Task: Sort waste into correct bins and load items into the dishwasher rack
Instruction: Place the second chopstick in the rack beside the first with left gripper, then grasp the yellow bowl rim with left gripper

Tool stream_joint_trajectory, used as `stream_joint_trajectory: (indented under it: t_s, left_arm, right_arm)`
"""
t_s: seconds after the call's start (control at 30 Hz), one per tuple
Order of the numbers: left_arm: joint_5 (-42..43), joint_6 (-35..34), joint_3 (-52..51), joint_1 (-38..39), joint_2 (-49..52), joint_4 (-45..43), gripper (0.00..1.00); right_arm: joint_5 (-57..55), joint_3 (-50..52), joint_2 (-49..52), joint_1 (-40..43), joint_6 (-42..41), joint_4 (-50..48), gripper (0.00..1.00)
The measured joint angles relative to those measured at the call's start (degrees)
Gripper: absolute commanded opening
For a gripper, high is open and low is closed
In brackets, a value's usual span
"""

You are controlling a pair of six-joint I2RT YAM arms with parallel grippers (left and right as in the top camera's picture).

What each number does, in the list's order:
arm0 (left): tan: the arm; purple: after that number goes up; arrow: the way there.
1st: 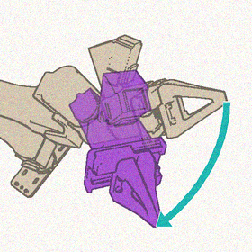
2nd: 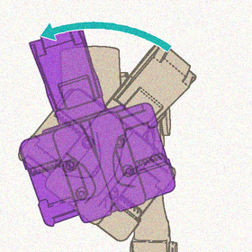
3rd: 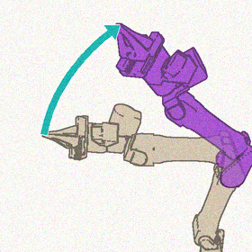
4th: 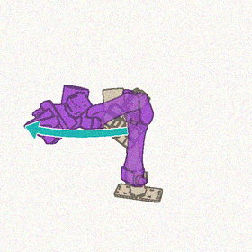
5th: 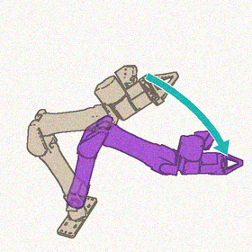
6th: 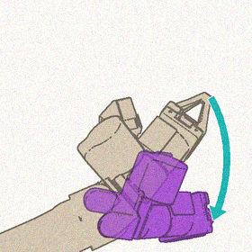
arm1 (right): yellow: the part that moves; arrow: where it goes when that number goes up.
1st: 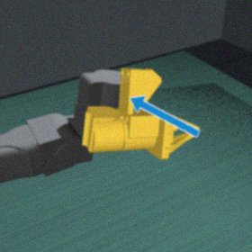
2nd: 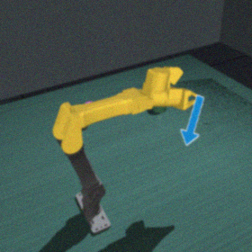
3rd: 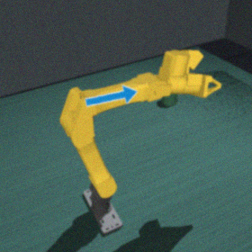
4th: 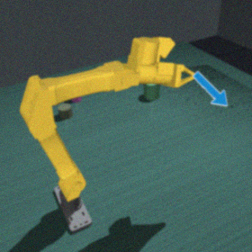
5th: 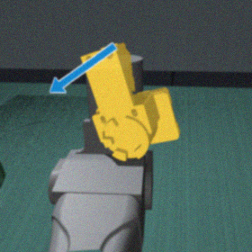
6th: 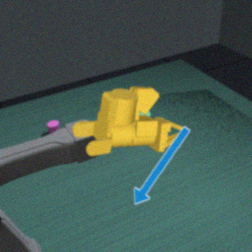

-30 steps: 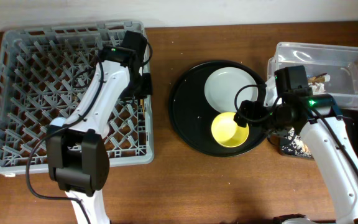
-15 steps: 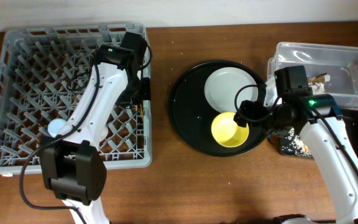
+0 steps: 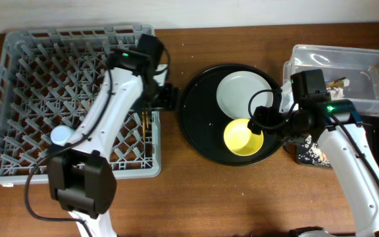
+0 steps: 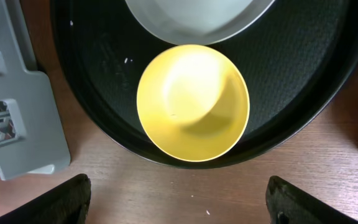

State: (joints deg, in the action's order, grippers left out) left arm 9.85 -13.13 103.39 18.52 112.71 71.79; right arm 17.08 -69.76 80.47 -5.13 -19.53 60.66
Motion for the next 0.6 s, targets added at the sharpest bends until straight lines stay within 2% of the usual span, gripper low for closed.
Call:
stream_joint_trajectory:
  t_s: [0.1,0.17,0.3,0.4,0.43,0.47,0.5,0.6]
  left_arm:
    - [1.9,2.0,0.0,4.6,0.0,-6.1,0.71]
    - [2.4,3.3,0.0,7.4,0.0,-10.6,0.66]
    - [2.4,4.1,0.0,15.6,4.8,-15.8,0.61]
    - [2.6,4.2,-0.1,19.6,11.9,-17.7,0.52]
    - [2.1,4.3,-0.1,20.7,13.6,-17.9,0.46]
    - [1.5,4.4,-0.1,21.7,14.8,-18.0,0.34]
    - [1.0,4.6,-0.1,22.6,16.0,-18.7,0.00]
    - [0.6,4.4,-0.1,23.1,17.6,-18.6,0.00]
  right_arm:
    - [-2.7,0.0,0.3,0.0,0.1,0.7,0.80]
    - [-6.8,0.3,0.7,0.2,-0.9,1.2,0.84]
    - [-9.6,0.5,0.9,8.0,-5.3,1.1,0.87]
    - [-9.3,0.5,0.9,13.9,-5.8,2.6,0.91]
    - [-9.2,0.5,0.9,15.2,-5.5,3.0,0.93]
    - [-9.1,0.5,0.9,15.7,-5.5,3.1,0.93]
    - [-9.1,0.6,0.9,15.9,-5.3,3.2,0.94]
    - [-9.1,0.8,0.9,15.9,-5.1,3.2,0.94]
